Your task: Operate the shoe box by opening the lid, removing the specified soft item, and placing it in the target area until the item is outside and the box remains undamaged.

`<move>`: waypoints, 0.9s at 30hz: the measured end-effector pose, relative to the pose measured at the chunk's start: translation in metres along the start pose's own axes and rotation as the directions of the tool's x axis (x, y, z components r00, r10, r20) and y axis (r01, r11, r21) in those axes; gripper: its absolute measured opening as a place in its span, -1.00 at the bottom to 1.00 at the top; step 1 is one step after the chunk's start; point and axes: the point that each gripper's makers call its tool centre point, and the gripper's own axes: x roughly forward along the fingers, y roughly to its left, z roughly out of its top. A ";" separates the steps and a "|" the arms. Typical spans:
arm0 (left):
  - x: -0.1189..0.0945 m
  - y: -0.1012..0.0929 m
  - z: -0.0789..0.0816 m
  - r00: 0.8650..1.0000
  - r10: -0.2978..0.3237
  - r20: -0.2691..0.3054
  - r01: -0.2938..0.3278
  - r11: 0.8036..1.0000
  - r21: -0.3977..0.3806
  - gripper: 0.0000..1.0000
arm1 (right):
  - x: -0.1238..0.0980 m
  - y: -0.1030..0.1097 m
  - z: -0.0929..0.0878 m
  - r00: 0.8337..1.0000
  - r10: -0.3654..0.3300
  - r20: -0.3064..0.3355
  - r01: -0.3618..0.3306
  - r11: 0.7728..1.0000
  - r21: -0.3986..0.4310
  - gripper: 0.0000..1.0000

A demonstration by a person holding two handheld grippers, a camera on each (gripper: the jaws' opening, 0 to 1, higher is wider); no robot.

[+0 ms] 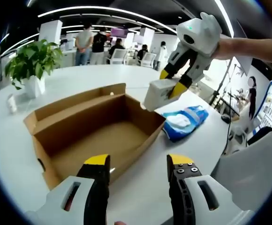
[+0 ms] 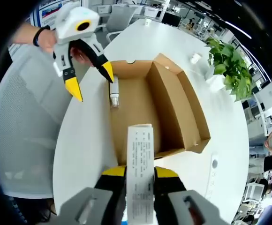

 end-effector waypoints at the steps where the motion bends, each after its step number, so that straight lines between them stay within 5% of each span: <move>1: 0.000 0.000 0.000 1.000 0.000 -0.001 0.000 1.000 0.000 -0.02 | -0.001 0.000 -0.003 1.000 -0.002 -0.002 0.002 1.000 0.006 -0.66; 27: 0.002 0.006 -0.003 1.000 0.015 -0.021 -0.014 1.000 0.025 -0.02 | -0.025 0.010 -0.107 0.999 -0.035 -0.029 0.038 0.988 0.150 -0.66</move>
